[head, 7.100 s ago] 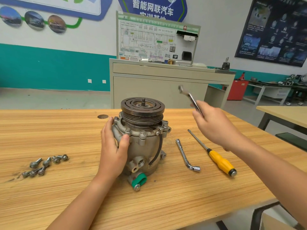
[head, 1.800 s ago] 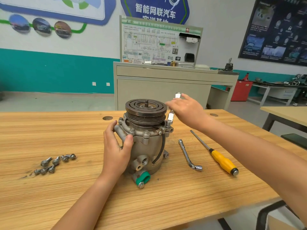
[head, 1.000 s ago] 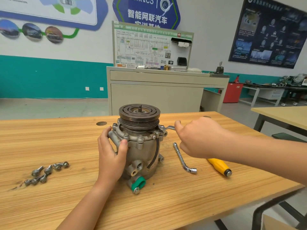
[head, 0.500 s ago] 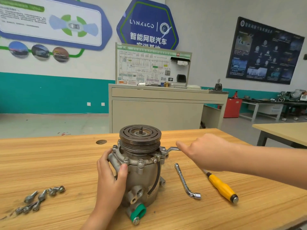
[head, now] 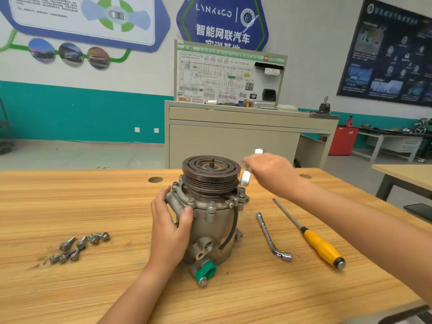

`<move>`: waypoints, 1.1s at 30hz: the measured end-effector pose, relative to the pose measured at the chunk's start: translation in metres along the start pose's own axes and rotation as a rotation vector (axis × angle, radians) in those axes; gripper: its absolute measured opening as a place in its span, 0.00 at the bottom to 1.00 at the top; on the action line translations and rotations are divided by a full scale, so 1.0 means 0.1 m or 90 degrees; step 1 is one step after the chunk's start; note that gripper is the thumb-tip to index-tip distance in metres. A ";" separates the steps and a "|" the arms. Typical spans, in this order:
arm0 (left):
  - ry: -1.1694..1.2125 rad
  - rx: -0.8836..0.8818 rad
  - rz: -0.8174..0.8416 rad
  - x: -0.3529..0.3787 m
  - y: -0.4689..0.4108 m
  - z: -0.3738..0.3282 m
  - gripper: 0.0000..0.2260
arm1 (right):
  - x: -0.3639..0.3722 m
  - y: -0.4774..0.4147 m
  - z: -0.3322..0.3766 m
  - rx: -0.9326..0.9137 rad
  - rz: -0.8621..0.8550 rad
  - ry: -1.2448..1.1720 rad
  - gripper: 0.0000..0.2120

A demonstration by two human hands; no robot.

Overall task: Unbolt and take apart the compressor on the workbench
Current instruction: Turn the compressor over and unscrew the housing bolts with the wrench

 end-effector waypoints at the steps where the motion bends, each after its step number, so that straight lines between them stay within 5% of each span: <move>1: -0.002 0.000 0.000 0.00 0.00 0.00 0.27 | -0.11 0.10 -0.10 0.080 -0.036 -0.039 0.07; 4: -0.004 -0.006 0.001 0.01 0.00 0.01 0.28 | -0.27 0.45 -0.24 0.232 -0.029 -0.071 0.11; 11: -0.008 0.006 -0.007 0.01 0.00 0.01 0.28 | -0.04 0.75 0.21 0.149 0.340 0.057 0.13; 16: -0.006 0.013 -0.014 0.01 0.00 -0.01 0.28 | -0.08 0.59 0.42 0.053 0.425 0.208 0.23; 19: -0.002 0.003 -0.011 0.01 -0.01 0.03 0.28 | -0.06 0.56 0.41 0.021 0.465 0.227 0.14; 22: -0.005 0.005 -0.007 0.01 -0.01 0.03 0.28 | -0.03 0.53 0.25 -0.005 0.452 0.200 0.03; 26: -0.003 0.008 -0.009 0.02 -0.01 0.00 0.27 | 0.29 0.36 -0.07 -0.052 0.414 0.196 0.05; 33: 0.003 -0.006 0.000 0.01 -0.02 0.04 0.28 | 0.35 -0.14 0.14 -0.111 0.082 -0.003 0.12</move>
Point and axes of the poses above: each hand's wrist, its own y-axis away from the middle knuckle, its own x-axis out of the palm, z = x × y, the point moved 10 cm from there along -y, towards the middle knuckle, and after that the axes turned 12 degrees about -x, right-handed, at the moved point
